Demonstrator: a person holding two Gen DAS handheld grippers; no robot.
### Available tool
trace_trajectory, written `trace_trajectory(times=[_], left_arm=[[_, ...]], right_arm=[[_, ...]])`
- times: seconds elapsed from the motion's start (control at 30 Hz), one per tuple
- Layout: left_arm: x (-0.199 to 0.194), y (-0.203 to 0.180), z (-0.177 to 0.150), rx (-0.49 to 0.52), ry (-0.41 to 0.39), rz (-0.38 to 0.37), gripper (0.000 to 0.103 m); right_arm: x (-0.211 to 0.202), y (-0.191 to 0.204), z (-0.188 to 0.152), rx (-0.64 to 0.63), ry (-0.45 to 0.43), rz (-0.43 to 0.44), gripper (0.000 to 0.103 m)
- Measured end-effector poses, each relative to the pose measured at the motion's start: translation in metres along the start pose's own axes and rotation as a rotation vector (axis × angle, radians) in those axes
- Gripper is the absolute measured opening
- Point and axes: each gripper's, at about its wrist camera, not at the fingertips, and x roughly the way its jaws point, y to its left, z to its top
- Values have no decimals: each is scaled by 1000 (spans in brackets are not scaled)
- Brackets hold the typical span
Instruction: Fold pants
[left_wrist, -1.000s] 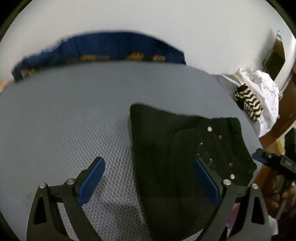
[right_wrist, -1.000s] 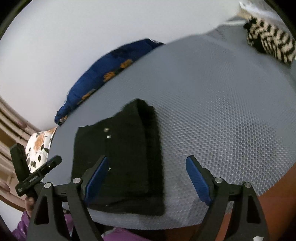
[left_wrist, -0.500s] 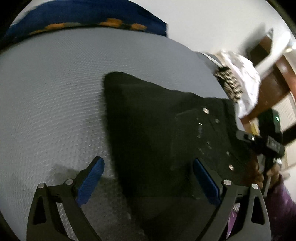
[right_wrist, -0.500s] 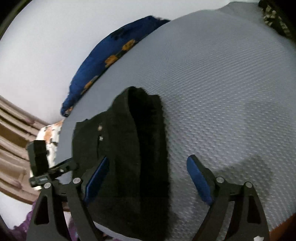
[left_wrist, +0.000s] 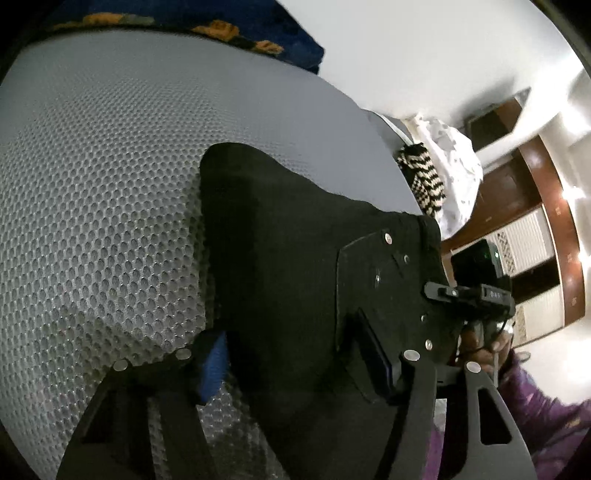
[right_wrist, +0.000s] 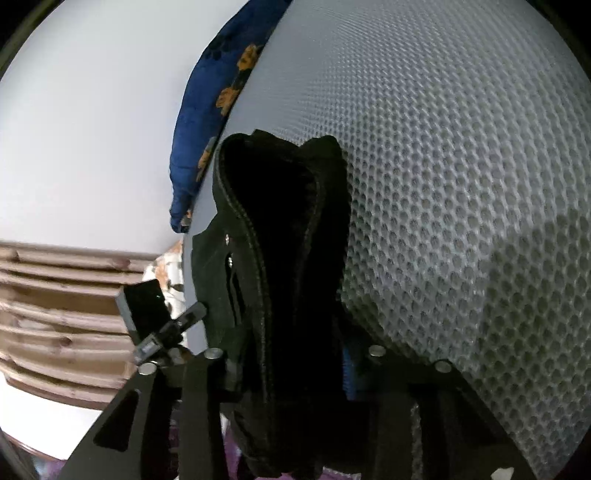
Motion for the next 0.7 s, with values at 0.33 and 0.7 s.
trace_trajectory(times=[0.33,0.7], left_arm=[[7,-29,-13,180,-36,148,41],[-54,-49,-41,178,-240,296,15]], right_arm=[[6,21,-3,-117,-7,-116,31],[13,84,-39,-243,-120,-142,25]])
